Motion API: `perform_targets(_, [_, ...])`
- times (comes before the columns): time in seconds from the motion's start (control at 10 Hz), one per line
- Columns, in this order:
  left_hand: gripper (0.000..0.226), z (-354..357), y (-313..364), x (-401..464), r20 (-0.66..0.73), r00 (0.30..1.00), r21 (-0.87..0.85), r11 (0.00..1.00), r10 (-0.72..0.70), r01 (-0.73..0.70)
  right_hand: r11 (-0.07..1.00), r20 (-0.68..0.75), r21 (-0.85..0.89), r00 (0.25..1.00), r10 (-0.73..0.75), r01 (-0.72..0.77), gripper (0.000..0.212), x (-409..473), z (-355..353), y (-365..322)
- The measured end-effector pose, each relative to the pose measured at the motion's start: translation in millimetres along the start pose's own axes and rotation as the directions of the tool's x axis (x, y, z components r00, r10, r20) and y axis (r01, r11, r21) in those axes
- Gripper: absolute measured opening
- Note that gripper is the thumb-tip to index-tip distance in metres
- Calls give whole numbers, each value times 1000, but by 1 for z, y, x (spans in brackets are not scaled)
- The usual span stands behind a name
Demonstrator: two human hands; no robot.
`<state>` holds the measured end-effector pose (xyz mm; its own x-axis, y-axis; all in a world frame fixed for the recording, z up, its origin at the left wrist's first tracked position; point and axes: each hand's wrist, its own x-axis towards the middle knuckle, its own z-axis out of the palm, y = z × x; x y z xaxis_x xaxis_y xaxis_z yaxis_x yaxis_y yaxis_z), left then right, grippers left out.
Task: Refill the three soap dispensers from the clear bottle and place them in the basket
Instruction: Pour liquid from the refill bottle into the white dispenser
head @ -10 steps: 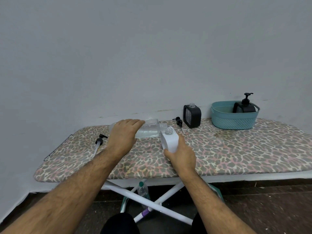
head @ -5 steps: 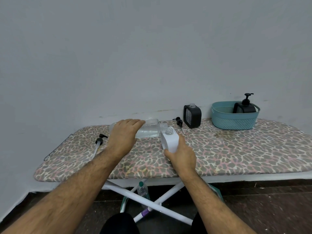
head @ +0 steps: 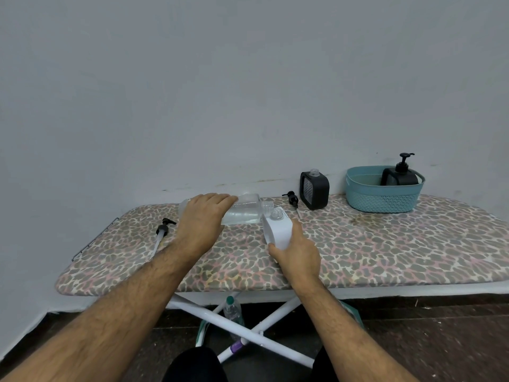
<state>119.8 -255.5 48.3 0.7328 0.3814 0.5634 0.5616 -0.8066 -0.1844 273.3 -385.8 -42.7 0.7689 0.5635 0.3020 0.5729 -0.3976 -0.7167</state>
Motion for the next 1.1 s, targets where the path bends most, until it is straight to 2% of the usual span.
perform_targets(1.1, [74,2,-2,3,-17,1000,24,1000,7,-7,1000,-7,6,1000,-4,4,77,-2,-1,0])
